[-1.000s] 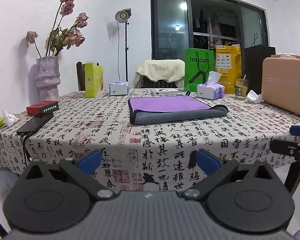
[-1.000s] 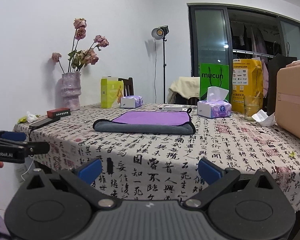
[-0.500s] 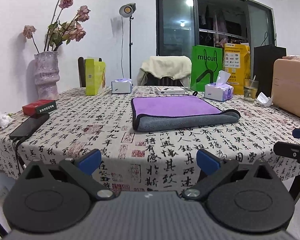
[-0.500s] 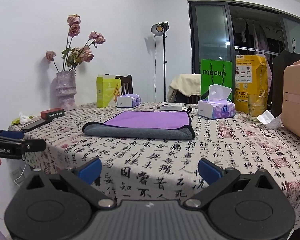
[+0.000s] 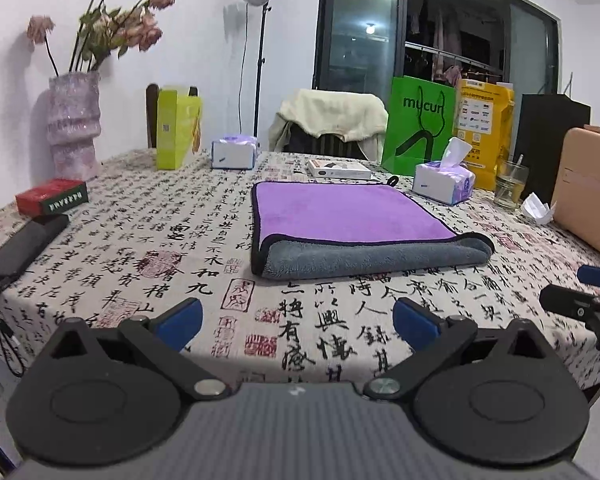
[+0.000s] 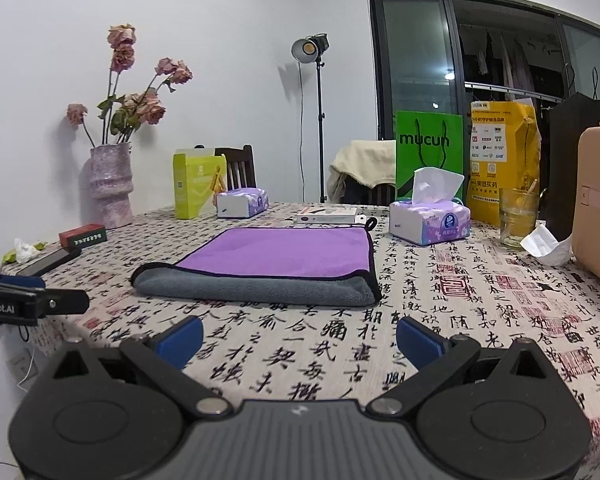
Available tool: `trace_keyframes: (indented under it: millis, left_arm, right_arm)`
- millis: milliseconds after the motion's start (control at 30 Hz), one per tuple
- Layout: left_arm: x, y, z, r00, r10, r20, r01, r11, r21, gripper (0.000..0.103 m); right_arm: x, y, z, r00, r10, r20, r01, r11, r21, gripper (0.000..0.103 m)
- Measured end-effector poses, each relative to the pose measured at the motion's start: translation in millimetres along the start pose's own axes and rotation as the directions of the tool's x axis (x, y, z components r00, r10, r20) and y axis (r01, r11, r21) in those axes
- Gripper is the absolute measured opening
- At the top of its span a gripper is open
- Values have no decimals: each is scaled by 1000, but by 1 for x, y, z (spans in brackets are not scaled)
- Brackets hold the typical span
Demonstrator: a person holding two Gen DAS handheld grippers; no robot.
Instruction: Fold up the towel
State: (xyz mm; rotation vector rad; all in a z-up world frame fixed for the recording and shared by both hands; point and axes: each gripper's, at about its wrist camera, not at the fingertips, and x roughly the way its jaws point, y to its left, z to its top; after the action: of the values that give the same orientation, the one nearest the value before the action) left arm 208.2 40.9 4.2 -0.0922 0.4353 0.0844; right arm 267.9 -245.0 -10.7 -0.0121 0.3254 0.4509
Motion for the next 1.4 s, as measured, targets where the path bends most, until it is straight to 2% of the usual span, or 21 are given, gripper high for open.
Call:
trace_keyframes:
  millis: [167, 467, 567, 733, 867, 933, 1000, 1167, 1200, 1300, 1400]
  left_arm:
    - [17, 1, 10, 1000, -2, -18, 2, 1000, 4, 103]
    - [59, 5, 30, 996, -53, -75, 53, 999, -6, 103]
    - [73, 7, 36, 994, -61, -93, 60, 998, -12, 103]
    - [93, 10, 44, 995, -49, -85, 47, 999, -28, 101]
    - [109, 13, 51, 994, -50, -98, 47, 998, -35, 79]
    - [117, 16, 54, 991, -67, -117, 61, 997, -52, 73]
    - [125, 19, 55, 987, -73, -144, 64, 996, -70, 62]
    - [138, 22, 54, 978, -70, -194, 59, 996, -64, 36]
    - [138, 22, 53, 978, -70, -196, 60, 997, -57, 32]
    - [138, 23, 53, 977, -73, -202, 65, 997, -46, 30]
    - [139, 24, 53, 976, -71, -206, 61, 997, -55, 31]
  right_arm:
    - [18, -11, 8, 1000, -4, -20, 4, 1000, 15, 103]
    - [61, -29, 24, 996, -18, -90, 18, 1000, 2, 103]
    - [75, -38, 30, 994, -4, -108, 6, 1000, 16, 100]
    - [96, -50, 37, 990, 25, -137, -24, 1000, 10, 87]
    - [115, -58, 44, 986, 61, -156, -61, 998, 5, 78]
    - [124, -62, 48, 984, 78, -161, -78, 997, 5, 71]
    - [134, -65, 51, 982, 90, -167, -90, 996, 6, 66]
    - [159, -76, 54, 973, 120, -197, -119, 993, 19, 59]
    - [164, -78, 54, 969, 124, -213, -121, 992, 27, 56]
    - [174, -82, 53, 951, 168, -260, -158, 986, 61, 36]
    - [175, -78, 53, 946, 165, -277, -163, 986, 30, 27]
